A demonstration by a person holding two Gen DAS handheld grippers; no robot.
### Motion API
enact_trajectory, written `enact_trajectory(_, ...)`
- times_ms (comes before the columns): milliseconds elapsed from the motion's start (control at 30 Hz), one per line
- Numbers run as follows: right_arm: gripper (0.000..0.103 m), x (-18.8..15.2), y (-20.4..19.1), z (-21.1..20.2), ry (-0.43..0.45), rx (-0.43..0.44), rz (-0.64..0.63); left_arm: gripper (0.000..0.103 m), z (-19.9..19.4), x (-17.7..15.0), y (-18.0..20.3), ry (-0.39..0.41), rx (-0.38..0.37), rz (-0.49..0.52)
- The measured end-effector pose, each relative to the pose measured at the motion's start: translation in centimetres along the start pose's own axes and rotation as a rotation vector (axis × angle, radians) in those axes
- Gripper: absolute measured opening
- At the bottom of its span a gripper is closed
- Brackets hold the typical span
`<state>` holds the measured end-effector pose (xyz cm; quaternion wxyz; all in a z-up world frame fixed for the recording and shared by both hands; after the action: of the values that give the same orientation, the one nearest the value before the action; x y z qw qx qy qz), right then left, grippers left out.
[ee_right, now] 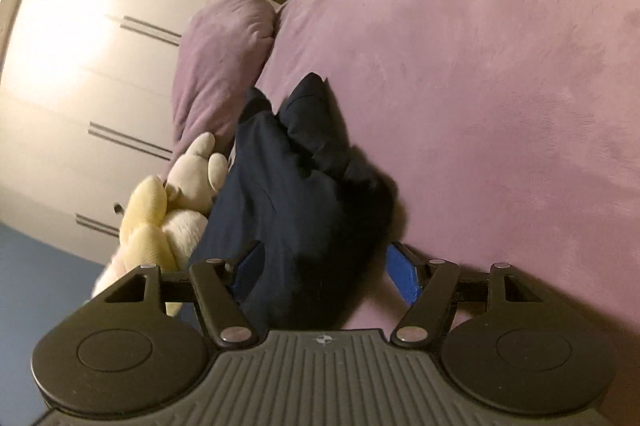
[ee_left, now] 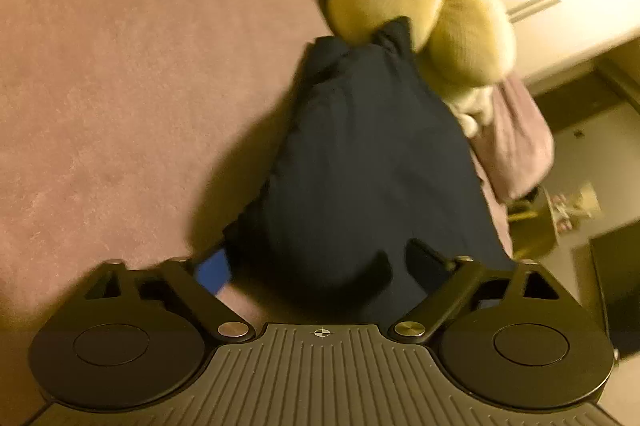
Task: Fold large clothes
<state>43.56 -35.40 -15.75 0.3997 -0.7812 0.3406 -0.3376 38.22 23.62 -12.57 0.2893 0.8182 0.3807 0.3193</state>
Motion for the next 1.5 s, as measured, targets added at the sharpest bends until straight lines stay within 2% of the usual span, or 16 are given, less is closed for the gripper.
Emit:
enact_trajectory(100,0.062,0.4,-0.1,1.8,0.009,0.009,0.048,0.081,1.3,0.4,0.0,-0.007,0.028,-0.028)
enact_trajectory(167,0.053,0.4,-0.1,2.9,0.000,-0.011,0.063,0.078,1.7,0.8,0.1,-0.007,0.032,-0.052)
enact_trajectory(300,0.044,0.9,0.7,4.4,-0.018,0.030,0.126,0.050,1.8,1.0,0.2,0.009,0.025,-0.082)
enact_trajectory(333,0.041,0.9,0.7,4.5,-0.016,0.024,0.128,0.047,1.3,0.9,0.7,0.031,0.015,-0.058)
enact_trajectory(533,0.023,-0.2,-2.9,2.6,0.050,-0.110,-0.088,0.036,-3.9,0.1,3.2,0.089,-0.058,0.056)
enact_trajectory(667,0.020,-0.7,-4.1,-0.6,0.068,-0.076,-0.145,0.035,-9.0,-1.8,3.6,0.100,-0.101,0.119)
enact_trajectory(767,0.020,-1.5,-3.4,-4.6,0.044,-0.048,-0.135,0.036,-13.2,-5.1,1.7,0.077,-0.103,0.144)
enact_trajectory(900,0.020,-4.2,-0.8,-10.1,-0.013,-0.072,-0.152,0.039,-18.1,-10.7,-2.9,0.019,-0.050,0.110)
enact_trajectory(967,0.020,-5.8,0.7,-13.1,-0.040,-0.095,-0.158,0.044,-19.1,-12.8,-4.9,-0.004,0.008,0.092)
enact_trajectory(1000,0.021,-6.7,1.6,-14.7,-0.053,-0.102,-0.167,0.052,-19.2,-13.3,-5.8,-0.008,0.035,0.081)
enact_trajectory(1100,0.034,-7.5,3.3,-16.8,-0.090,-0.131,-0.171,0.060,-20.3,-13.5,-6.7,0.044,0.157,0.065)
enact_trajectory(1133,0.044,-7.5,3.6,-17.5,-0.084,-0.154,-0.172,0.062,-21.0,-13.3,-6.5,0.087,0.194,0.085)
enact_trajectory(1200,0.049,-6.6,2.8,-19.0,-0.017,-0.207,-0.196,0.070,-22.0,-12.8,-5.5,0.166,0.270,0.144)
enact_trajectory(1267,0.066,-5.9,0.8,-20.2,0.074,-0.228,-0.294,0.072,-22.2,-12.3,-4.1,0.216,0.298,0.220)
enact_trajectory(1367,0.070,-6.3,-2.6,-19.8,0.121,-0.241,-0.504,0.076,-20.3,-11.9,-0.1,0.236,0.270,0.345)
enact_trajectory(1500,0.069,-8.5,-7.1,-14.2,0.020,-0.172,-0.682,0.088,-16.1,-12.0,5.9,0.307,0.237,0.528)
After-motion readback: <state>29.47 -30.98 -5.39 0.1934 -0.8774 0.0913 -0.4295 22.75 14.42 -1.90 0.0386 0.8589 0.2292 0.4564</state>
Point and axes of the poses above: each gripper's, at about its wrist camera, not at the fingertips, and z roughly the way its jaws point, y to its right, x to its top, the point moved 3 cm from there along z, roughly the way its jaws point
